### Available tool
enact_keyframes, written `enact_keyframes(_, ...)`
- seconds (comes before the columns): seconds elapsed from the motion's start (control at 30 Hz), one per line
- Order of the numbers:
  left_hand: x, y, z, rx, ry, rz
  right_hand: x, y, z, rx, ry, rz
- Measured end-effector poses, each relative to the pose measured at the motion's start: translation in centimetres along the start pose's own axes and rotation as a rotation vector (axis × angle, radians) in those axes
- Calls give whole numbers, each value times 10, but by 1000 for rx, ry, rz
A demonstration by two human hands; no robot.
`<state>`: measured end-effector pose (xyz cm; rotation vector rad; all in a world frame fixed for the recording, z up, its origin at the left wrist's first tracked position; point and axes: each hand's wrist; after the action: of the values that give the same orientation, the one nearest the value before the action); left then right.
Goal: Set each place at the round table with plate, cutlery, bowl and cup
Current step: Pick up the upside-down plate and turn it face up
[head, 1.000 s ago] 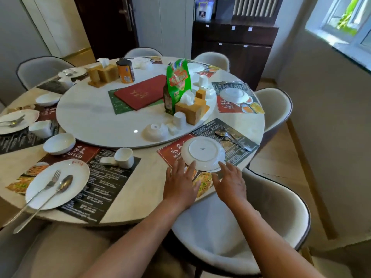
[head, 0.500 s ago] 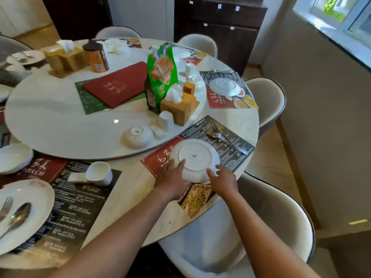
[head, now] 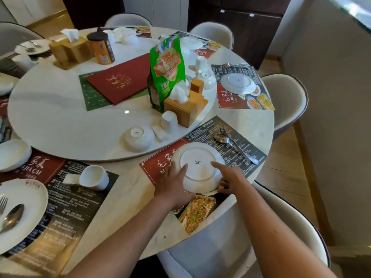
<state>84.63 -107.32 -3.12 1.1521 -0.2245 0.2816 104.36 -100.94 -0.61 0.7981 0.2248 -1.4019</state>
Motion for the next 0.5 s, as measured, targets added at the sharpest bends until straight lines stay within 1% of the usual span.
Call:
enact_keyframes(0.07, 0, 0, 1, 1, -5, -24, -5, 0, -3, -26, -25, 21)
enact_keyframes(0.2, 3, 1, 4, 6, -7, -11, -6, 1, -7, -13, -46, 72)
enact_keyframes(0.33, 4, 6, 10, 14, -3, 96, -9, 6, -3, -144, -46, -73)
enact_keyframes(0.43, 11, 11, 14, 28, 11, 237, -17, 16, 9, -174, 69, -170)
enact_keyframes(0.5, 17, 10, 13, 58, 25, 342, -24, 23, 19, -182, 206, -134)
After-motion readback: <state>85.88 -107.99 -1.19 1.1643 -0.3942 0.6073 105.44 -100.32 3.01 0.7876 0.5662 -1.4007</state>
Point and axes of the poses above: each hand's wrist, its own z-axis away from the middle knuckle, its own y-axis out of the back of the hand, x = y × z, and after that the axes turned 3 degrees about y, right-handed
